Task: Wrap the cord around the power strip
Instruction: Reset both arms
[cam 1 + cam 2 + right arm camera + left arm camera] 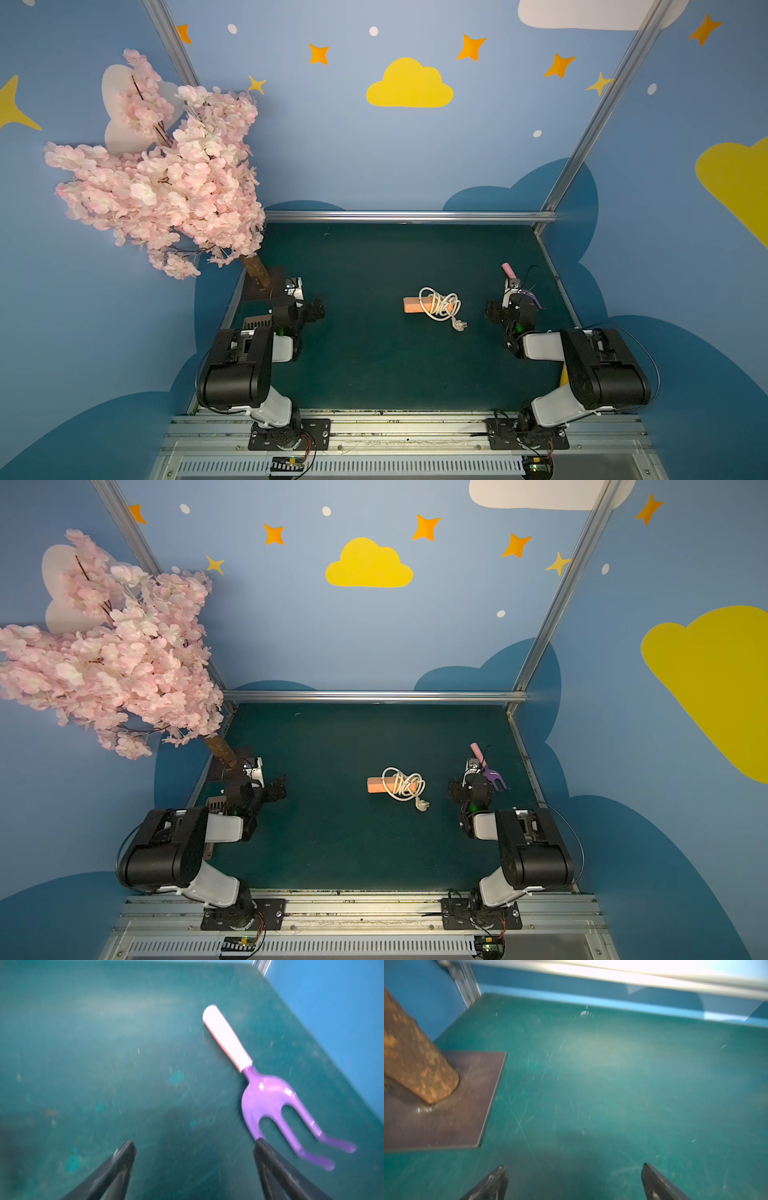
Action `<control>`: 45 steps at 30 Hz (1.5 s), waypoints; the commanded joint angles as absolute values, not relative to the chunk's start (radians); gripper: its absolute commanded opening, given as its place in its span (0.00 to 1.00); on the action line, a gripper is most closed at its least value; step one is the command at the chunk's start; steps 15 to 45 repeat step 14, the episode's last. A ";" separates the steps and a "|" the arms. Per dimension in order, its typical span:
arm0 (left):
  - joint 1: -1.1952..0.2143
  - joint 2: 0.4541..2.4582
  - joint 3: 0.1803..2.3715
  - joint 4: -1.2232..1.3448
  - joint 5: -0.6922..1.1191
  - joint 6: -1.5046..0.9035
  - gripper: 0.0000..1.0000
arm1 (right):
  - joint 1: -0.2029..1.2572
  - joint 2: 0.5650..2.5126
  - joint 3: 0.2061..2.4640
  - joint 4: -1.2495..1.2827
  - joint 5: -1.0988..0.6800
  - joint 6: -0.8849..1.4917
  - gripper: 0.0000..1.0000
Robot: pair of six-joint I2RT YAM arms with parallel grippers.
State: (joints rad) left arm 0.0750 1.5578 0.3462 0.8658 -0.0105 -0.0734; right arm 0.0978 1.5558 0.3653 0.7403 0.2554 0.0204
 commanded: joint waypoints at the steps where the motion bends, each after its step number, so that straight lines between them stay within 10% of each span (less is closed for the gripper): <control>1: 0.035 1.572 0.359 0.948 -0.034 -0.038 1.00 | 0.094 1.518 0.402 0.820 0.244 0.016 0.90; 45: -0.042 1.582 0.333 1.017 -0.160 0.020 1.00 | 0.084 1.473 0.455 0.626 0.215 0.017 0.90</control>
